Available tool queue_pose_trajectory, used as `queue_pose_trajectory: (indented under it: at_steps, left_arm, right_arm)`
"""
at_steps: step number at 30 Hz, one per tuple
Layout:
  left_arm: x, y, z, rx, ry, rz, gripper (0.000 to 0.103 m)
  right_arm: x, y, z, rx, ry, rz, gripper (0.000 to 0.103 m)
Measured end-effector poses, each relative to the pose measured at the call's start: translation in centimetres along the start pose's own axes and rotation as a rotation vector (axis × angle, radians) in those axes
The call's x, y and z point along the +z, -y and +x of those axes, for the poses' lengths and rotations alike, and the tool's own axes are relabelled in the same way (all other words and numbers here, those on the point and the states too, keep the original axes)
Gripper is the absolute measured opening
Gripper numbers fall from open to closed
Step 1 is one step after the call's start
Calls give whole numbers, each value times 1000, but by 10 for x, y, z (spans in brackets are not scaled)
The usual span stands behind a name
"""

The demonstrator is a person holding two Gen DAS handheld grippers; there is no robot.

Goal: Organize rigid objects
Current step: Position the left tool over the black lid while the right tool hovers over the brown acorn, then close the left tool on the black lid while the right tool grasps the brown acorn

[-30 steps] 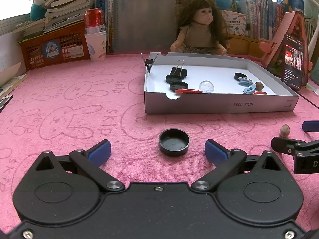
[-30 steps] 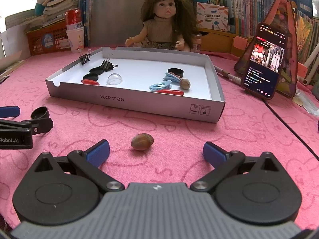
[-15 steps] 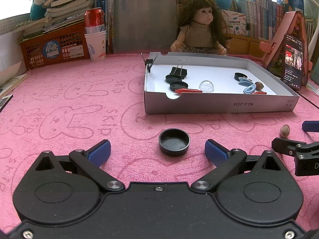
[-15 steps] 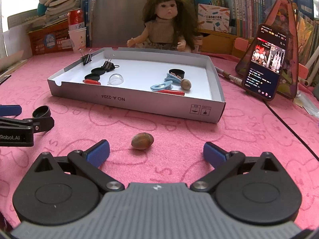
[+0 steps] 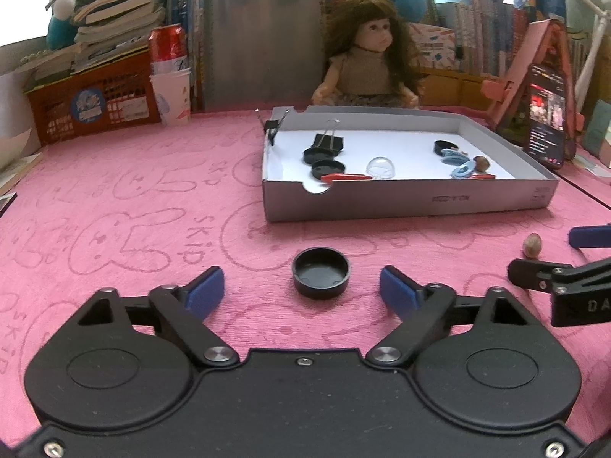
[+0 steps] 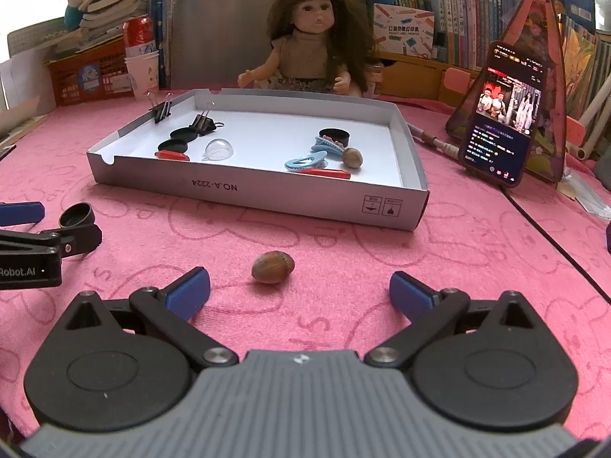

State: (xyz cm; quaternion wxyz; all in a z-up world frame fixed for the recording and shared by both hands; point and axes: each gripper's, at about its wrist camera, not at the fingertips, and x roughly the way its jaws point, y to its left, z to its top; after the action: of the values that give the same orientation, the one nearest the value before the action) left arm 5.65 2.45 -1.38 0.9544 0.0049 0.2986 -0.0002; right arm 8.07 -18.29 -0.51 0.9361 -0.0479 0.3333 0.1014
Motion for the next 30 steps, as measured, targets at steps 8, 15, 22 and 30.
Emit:
queue_pose_trajectory:
  at_steps: [8,15,22,30]
  left_arm:
    - [-1,9,-8,-50,17,38,50]
    - [1,15,-9,-69,11,45,35]
    - [4,15,-8,-71,3,39,30]
    - [5,16,-9,-80,1,28,30]
  right_arm:
    - [-1,-2,-4,27,17,-16,93]
    - [-3,-5,-8,55,33,-23,77]
    - [-2,-10,-11,77,48,-24,54]
    - [-1,-9,-12,76,61,-7,26]
